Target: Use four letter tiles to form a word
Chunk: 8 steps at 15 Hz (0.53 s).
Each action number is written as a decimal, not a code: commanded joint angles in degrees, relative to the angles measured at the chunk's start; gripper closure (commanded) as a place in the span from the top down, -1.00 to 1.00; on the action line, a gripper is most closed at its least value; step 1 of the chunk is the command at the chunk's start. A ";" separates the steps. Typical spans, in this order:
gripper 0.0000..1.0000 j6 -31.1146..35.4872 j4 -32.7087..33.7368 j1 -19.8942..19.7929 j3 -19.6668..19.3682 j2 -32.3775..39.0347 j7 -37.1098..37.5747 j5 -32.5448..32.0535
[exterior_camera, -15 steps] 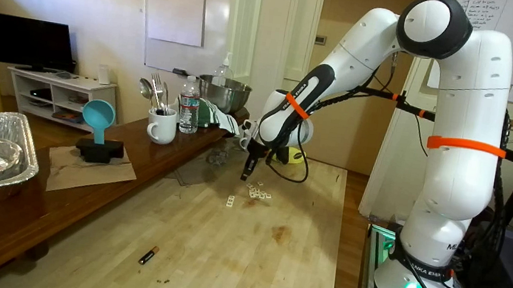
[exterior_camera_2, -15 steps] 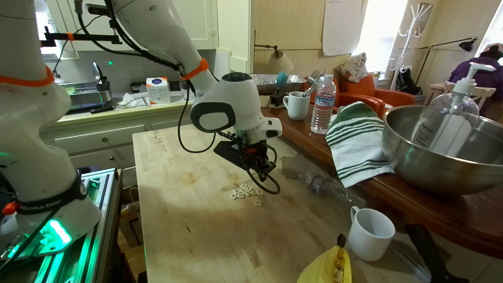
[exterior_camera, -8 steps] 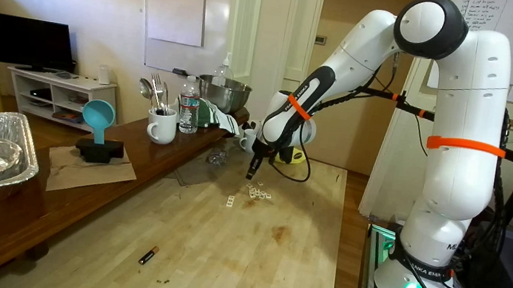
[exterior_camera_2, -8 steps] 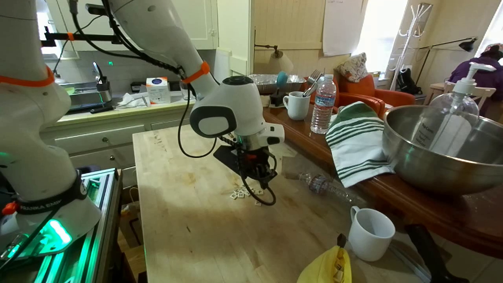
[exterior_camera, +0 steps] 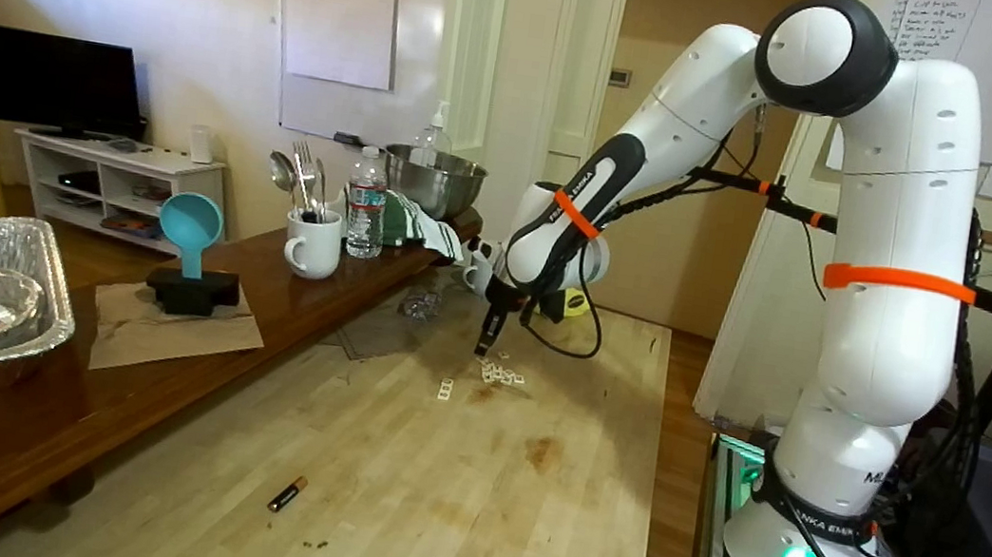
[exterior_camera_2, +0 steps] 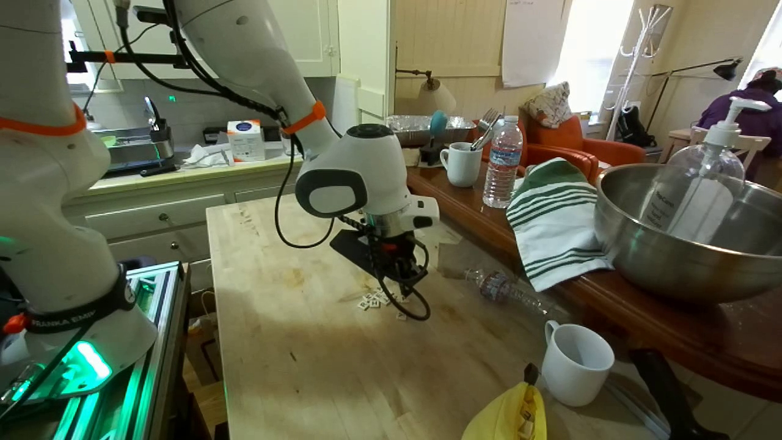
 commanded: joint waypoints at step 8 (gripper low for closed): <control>-1.00 0.11 0.31 -0.18 0.32 2.33 -0.52 -2.77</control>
